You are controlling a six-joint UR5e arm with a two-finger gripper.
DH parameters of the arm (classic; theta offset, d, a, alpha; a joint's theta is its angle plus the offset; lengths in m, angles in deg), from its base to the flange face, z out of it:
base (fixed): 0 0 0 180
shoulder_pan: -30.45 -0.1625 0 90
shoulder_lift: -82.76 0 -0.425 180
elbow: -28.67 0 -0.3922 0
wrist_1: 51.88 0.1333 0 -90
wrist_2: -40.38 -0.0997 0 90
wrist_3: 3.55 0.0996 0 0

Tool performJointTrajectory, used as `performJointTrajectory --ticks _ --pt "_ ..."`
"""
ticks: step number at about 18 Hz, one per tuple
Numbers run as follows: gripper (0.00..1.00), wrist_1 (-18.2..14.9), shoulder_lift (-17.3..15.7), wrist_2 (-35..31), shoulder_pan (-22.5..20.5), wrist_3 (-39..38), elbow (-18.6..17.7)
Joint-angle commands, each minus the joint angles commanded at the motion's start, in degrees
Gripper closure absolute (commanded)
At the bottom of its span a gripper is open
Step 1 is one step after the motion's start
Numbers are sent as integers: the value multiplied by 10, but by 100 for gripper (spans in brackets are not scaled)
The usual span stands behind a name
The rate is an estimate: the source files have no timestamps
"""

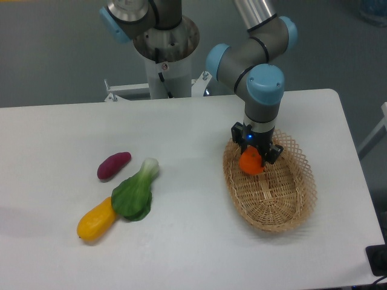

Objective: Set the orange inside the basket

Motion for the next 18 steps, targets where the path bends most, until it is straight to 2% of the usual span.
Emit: performJointTrajectory --ticks 3,8,18 --pt "0 0 -2 0 -1 -3 13" --pt "0 0 -7 3 -3 -3 29" --pt "0 -1 -14 5 -3 -2 31"
